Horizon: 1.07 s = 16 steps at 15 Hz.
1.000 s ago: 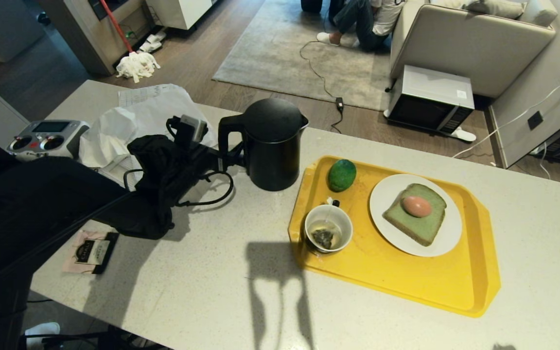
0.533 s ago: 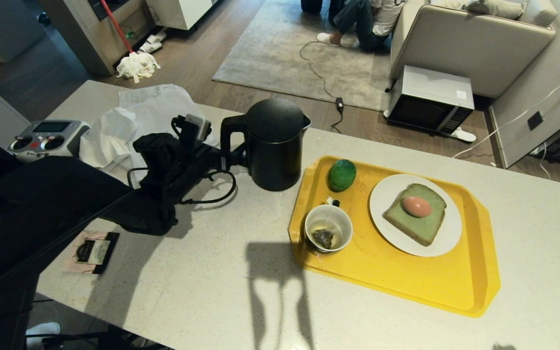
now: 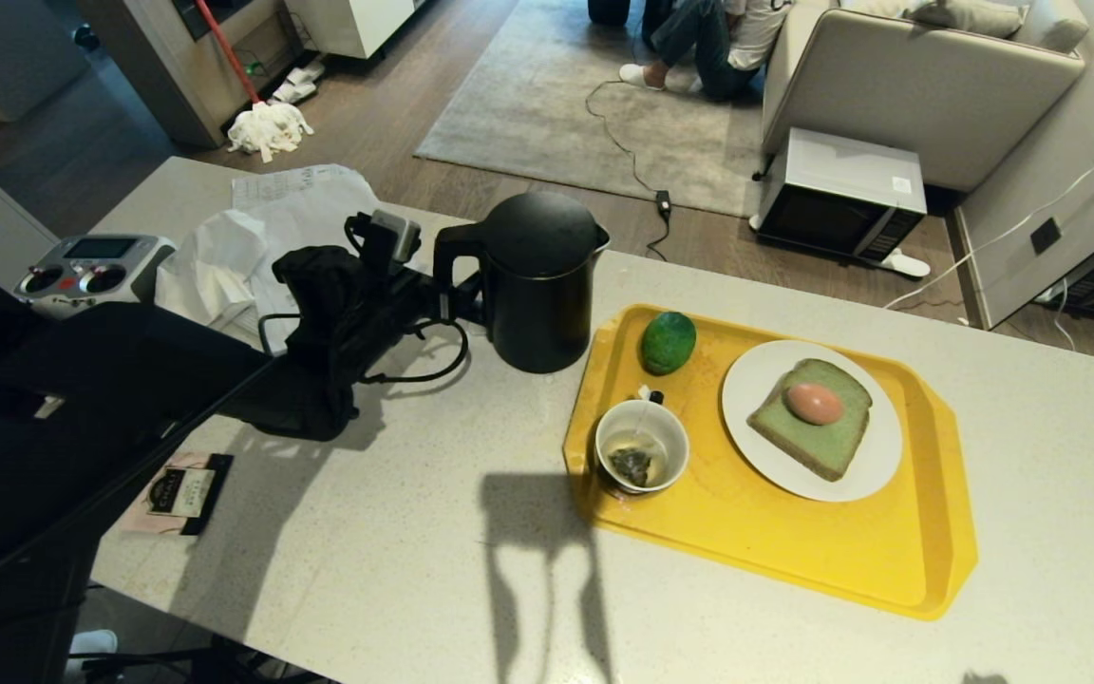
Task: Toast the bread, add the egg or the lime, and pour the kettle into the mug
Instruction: Pick up the kettle
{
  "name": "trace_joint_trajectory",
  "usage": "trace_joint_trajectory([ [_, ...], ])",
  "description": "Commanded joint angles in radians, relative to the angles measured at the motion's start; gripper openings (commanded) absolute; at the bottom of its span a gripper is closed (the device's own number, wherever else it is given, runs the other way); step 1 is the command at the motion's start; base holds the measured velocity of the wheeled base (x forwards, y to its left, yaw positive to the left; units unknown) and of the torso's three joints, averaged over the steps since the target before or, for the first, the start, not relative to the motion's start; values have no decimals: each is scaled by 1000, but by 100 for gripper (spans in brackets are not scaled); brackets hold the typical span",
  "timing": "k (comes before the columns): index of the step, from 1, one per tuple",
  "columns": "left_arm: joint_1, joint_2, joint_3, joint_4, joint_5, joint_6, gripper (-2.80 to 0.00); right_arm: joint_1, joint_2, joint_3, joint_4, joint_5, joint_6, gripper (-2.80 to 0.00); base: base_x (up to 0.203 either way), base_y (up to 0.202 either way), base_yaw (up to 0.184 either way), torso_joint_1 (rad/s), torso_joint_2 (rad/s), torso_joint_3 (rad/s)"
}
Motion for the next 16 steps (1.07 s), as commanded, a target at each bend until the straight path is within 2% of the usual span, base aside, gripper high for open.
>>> trace_joint_trajectory([
  [1, 0, 20, -37, 6, 0, 1, 0, 0, 0, 0, 1, 0, 0, -280, 0, 0, 0, 0, 0, 0],
  [8, 0, 52, -71, 9, -3, 1, 0, 0, 0, 0, 1, 0, 0, -280, 0, 0, 0, 0, 0, 0],
  [9, 0, 52, -73, 9, -5, 1, -280, 0, 0, 0, 1, 0, 0, -280, 0, 0, 0, 0, 0, 0],
  [16, 2, 40, -96, 5, -5, -24, -280, 0, 0, 0, 1, 0, 0, -280, 0, 0, 0, 0, 0, 0],
])
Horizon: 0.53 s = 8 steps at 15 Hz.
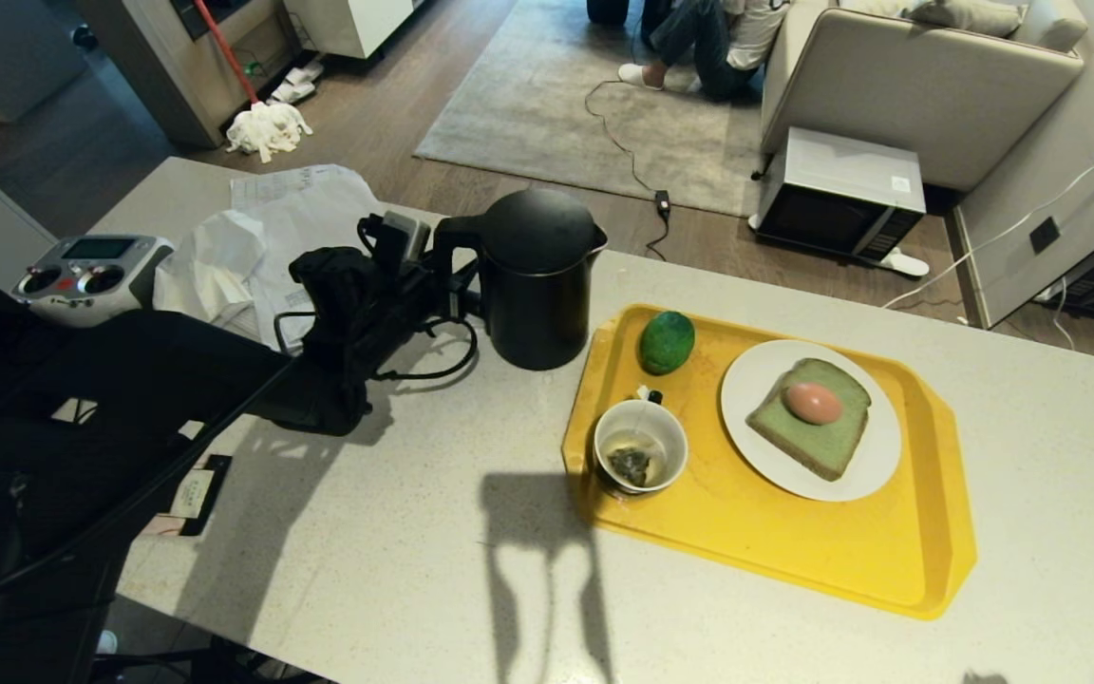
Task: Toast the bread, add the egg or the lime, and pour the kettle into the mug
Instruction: Pick up the kettle
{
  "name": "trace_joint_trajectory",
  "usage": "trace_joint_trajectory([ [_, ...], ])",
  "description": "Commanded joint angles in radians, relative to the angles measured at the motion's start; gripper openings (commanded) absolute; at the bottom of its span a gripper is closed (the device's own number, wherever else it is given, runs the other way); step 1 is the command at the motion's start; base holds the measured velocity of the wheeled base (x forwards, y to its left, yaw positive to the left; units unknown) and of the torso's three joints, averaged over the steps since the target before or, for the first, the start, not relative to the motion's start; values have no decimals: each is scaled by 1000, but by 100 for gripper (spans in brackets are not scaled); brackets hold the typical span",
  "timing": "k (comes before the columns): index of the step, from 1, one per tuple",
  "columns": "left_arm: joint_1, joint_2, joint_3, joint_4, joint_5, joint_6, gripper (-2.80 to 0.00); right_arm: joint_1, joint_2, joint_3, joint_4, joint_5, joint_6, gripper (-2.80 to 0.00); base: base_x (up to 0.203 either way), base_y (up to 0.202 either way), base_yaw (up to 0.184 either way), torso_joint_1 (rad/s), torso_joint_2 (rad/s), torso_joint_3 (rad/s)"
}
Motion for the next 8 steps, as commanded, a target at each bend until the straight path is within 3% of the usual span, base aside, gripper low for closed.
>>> trace_joint_trajectory([
  [1, 4, -17, -19, -12, 0, -5, -280, 0, 0, 0, 1, 0, 0, -280, 0, 0, 0, 0, 0, 0],
  [8, 20, -93, -22, -21, 2, -6, -280, -1, 0, 0, 1, 0, 0, -280, 0, 0, 0, 0, 0, 0],
])
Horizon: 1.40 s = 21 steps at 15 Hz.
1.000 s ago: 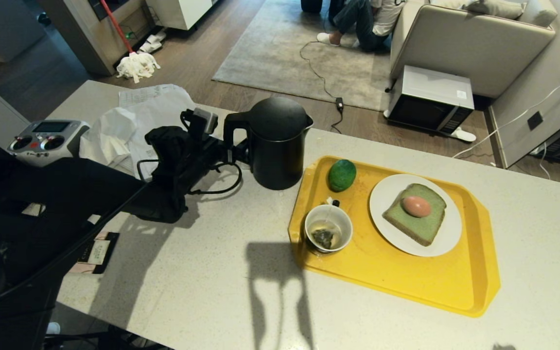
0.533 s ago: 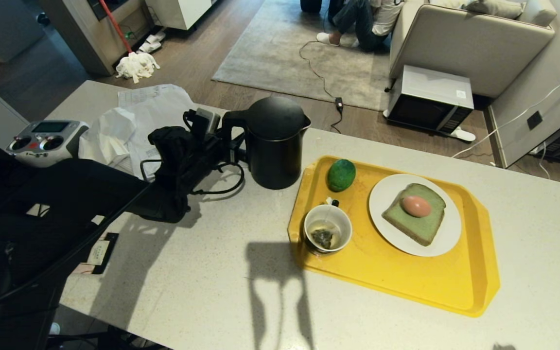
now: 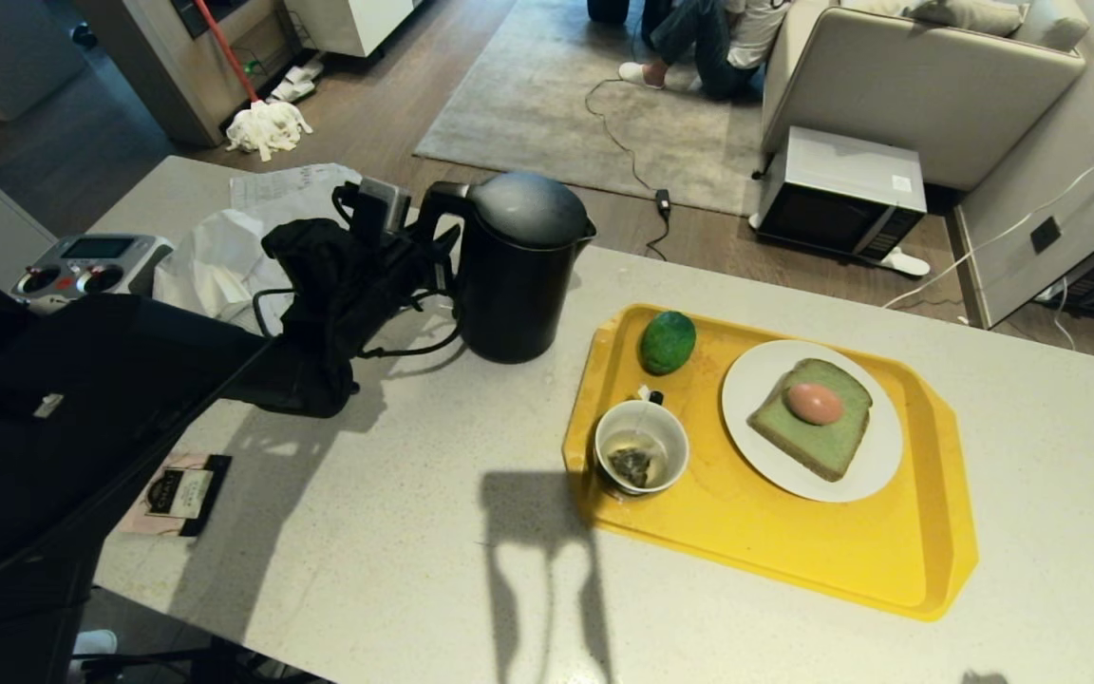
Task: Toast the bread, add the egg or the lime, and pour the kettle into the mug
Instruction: Pick up the kettle, then pour water into a cup
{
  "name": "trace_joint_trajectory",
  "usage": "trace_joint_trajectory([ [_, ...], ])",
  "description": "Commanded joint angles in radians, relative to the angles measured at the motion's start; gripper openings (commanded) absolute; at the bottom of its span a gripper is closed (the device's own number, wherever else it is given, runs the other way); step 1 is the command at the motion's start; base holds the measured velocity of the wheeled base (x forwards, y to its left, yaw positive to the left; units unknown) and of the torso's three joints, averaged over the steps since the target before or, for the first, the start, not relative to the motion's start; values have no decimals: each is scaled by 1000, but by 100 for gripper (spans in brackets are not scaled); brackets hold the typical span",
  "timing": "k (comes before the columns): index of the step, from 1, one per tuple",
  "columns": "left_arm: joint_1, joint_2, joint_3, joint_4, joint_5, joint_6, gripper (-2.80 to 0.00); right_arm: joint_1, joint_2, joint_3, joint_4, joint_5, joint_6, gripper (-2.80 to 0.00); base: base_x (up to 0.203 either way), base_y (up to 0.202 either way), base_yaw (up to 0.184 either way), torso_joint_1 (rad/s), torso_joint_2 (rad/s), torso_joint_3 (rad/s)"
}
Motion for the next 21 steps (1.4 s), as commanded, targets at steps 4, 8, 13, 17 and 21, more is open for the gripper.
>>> trace_joint_trajectory([
  [4, 30, -103, -1, -8, -2, 0, -280, 0, 0, 0, 1, 0, 0, -280, 0, 0, 0, 0, 0, 0],
  [8, 45, -198, -2, 5, -1, -20, -280, 0, 0, 0, 1, 0, 0, -280, 0, 0, 0, 0, 0, 0],
  [13, 52, -360, -5, 131, -2, -38, -280, -1, 0, 0, 1, 0, 0, -280, 0, 0, 0, 0, 0, 0],
  [17, 34, -464, -64, 286, -4, -41, -280, 0, 0, 0, 1, 0, 0, -280, 0, 0, 0, 0, 0, 0],
  [21, -7, -498, -115, 372, 11, -38, -280, -1, 0, 0, 1, 0, 0, -280, 0, 0, 0, 0, 0, 0],
])
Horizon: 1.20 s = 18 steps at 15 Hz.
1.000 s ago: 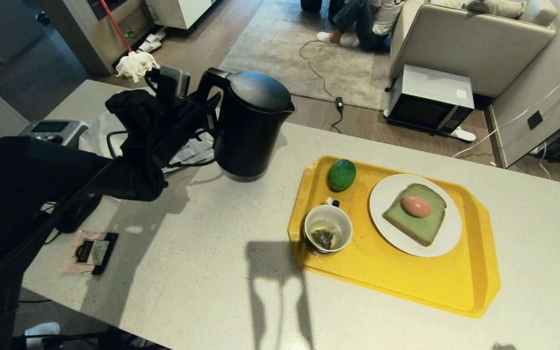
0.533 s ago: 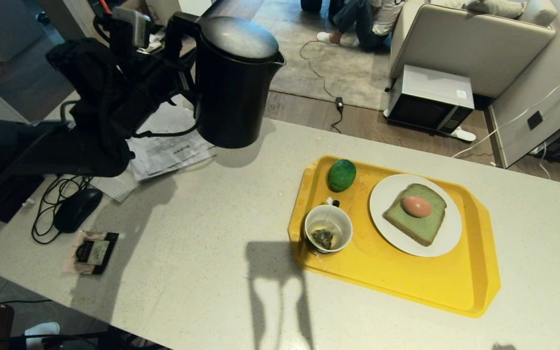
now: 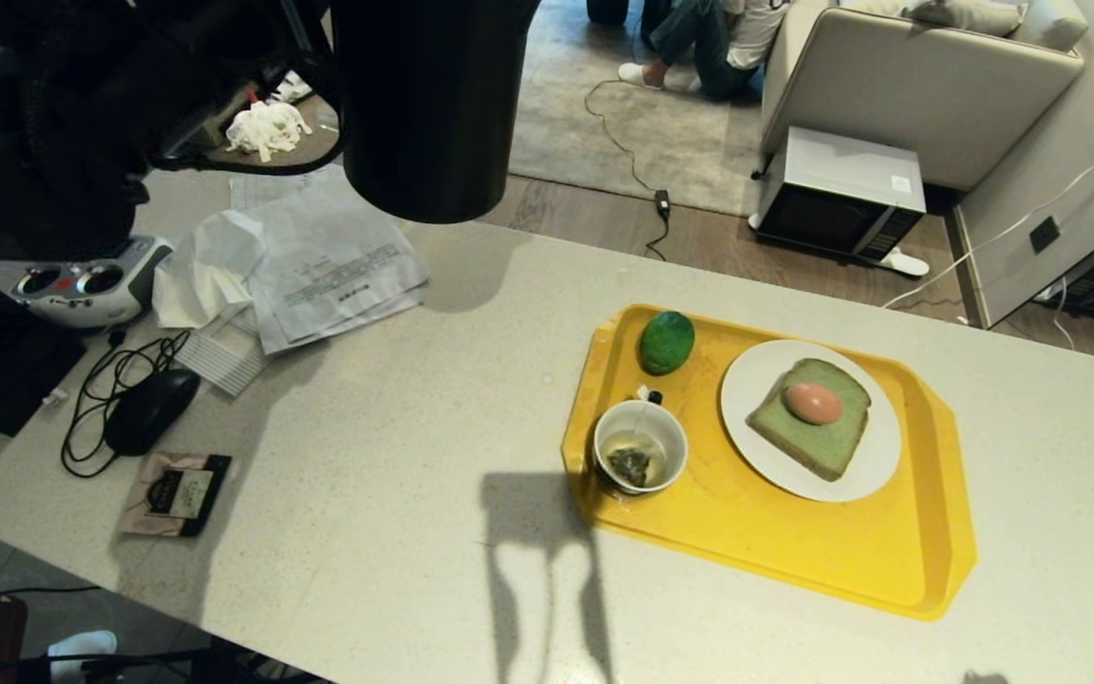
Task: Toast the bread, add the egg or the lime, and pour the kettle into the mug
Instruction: Pour water into a cup
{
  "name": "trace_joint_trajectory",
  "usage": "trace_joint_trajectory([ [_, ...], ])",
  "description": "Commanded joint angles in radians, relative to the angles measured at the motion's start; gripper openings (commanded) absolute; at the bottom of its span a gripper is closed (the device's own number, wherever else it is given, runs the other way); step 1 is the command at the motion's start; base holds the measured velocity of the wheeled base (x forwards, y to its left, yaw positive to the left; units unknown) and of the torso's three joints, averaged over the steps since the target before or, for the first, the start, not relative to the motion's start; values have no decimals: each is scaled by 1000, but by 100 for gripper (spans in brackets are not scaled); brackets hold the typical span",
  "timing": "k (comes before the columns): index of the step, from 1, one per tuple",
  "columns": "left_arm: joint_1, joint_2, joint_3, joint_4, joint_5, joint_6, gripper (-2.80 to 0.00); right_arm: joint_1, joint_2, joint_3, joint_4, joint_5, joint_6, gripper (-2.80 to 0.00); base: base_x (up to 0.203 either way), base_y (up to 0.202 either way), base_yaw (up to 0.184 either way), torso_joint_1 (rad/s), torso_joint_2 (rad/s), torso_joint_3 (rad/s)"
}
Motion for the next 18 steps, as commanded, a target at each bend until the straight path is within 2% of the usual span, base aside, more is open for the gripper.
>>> trace_joint_trajectory([
  [1, -44, -37, -17, 18, 1, 5, -280, -1, 0, 0, 1, 1, 0, -280, 0, 0, 0, 0, 0, 0],
  [7, -169, -44, -23, 109, 24, 16, -280, -1, 0, 0, 1, 1, 0, -280, 0, 0, 0, 0, 0, 0],
  [10, -213, -29, -18, 136, 31, 93, -280, -1, 0, 0, 1, 1, 0, -280, 0, 0, 0, 0, 0, 0],
  [12, -241, -5, -15, 141, 37, 117, -280, -1, 0, 0, 1, 1, 0, -280, 0, 0, 0, 0, 0, 0],
  [15, -274, 37, -20, 145, 45, 186, -280, 0, 0, 0, 1, 1, 0, -280, 0, 0, 0, 0, 0, 0],
  [18, -296, 33, -18, 223, 46, 233, -280, 0, 0, 0, 1, 1, 0, -280, 0, 0, 0, 0, 0, 0],
])
